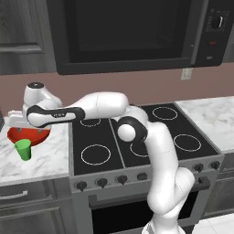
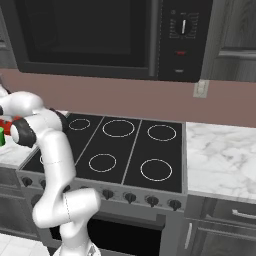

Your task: Pick the cup and bowl from the counter and place them on the counter next to the sink.

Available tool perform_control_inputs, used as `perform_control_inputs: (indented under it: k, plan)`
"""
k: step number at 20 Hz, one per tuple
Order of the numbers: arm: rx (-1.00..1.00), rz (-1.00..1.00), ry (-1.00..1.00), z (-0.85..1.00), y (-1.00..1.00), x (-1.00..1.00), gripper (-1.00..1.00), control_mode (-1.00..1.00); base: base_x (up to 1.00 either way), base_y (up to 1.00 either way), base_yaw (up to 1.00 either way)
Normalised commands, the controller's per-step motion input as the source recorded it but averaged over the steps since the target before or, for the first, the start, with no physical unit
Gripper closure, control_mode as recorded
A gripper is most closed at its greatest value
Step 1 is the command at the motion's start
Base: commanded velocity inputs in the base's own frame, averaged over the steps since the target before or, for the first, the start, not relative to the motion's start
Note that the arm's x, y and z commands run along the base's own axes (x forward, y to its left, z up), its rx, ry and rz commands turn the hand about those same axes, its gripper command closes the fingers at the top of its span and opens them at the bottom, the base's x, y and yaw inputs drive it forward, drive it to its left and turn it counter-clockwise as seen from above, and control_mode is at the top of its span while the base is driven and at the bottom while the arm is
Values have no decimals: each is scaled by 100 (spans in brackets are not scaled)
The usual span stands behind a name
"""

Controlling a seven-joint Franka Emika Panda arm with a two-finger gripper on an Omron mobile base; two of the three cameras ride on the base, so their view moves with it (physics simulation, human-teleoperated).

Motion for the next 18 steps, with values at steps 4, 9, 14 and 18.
perform_control_inputs:
  k: [4,9,14,18]
  plan:
    - [0,0,2,-29,0,16,-100,-100,0,0,0]
    - [0,0,2,-31,0,5,-100,-100,0,0,0]
    - [0,0,0,-11,3,0,-100,-100,0,0,0]
    - [0,0,0,-16,3,0,-100,-100,0,0,0]
